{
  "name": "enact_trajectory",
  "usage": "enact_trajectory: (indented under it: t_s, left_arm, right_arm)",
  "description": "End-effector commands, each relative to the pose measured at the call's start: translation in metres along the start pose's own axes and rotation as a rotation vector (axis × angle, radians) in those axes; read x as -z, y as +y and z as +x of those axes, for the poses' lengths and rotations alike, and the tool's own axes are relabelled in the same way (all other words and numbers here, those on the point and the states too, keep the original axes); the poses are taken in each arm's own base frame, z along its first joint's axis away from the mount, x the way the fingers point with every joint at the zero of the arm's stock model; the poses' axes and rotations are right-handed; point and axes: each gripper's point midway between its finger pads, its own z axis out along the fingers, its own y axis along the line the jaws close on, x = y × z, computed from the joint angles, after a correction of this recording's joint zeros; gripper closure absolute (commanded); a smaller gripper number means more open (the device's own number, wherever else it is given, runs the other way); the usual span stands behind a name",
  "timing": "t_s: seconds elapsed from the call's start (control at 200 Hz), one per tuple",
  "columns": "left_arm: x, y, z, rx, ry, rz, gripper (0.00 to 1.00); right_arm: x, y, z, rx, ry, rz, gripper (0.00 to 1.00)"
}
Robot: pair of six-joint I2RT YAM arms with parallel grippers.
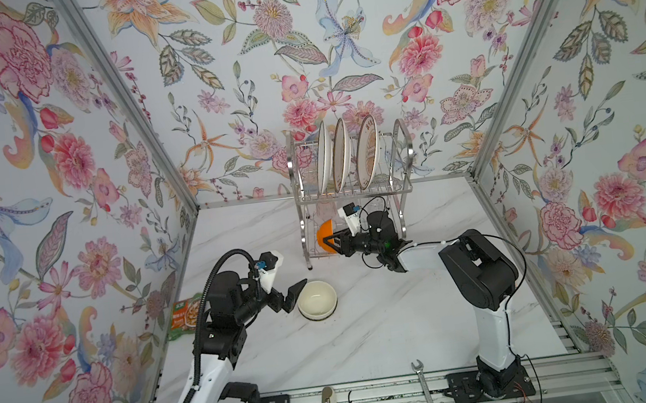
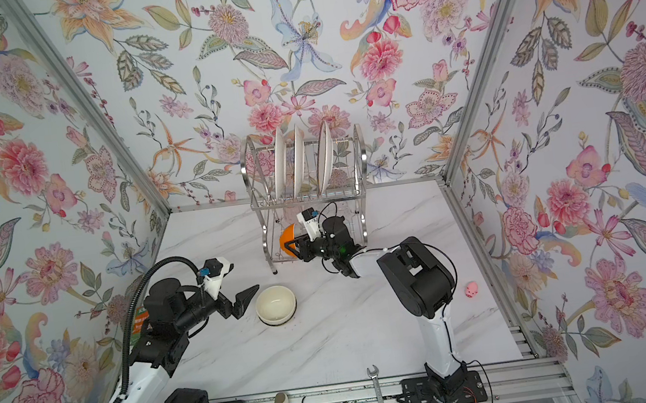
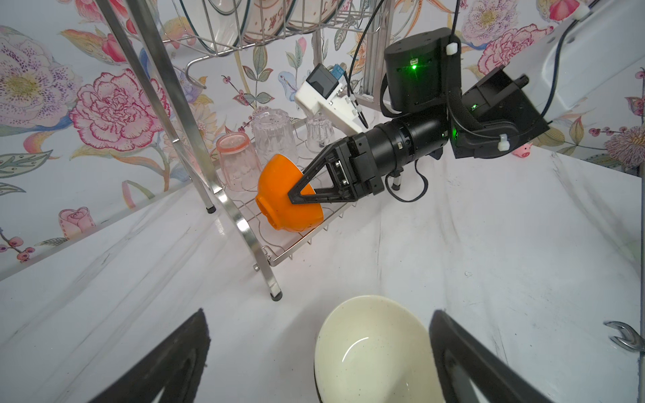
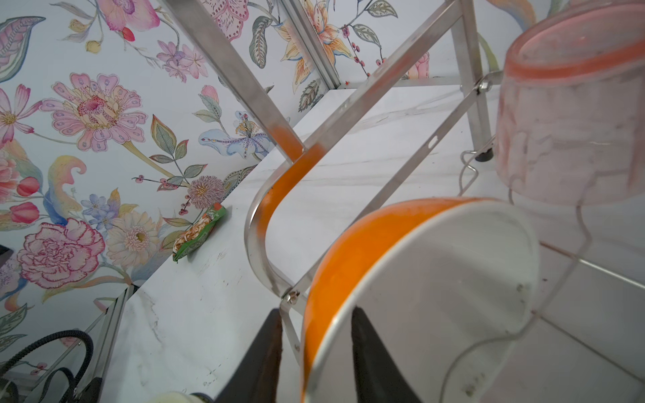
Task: Unload the mixed dishes from the dish rack
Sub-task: 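Close the right gripper on the orange bowl's rim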
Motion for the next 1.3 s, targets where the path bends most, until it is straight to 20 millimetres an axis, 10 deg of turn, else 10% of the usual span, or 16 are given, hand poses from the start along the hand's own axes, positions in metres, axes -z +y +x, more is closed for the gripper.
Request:
enact_trajectory:
  t_s: [0.0,1.296]
  left_arm:
    - [-0.003,-0.002,0.003,-0.015,-0.003,0.004,0.01]
    - [-0.004,0.009,-0.004,0.013,-0.016,-0.068,0.01]
  right_arm:
    - [-0.006,0.000,-0.009,-0.010,-0.025,-0.032,0.70]
    - [0.002,0.012,-0.050,-0.110,-0.166,-0.241,1.00]
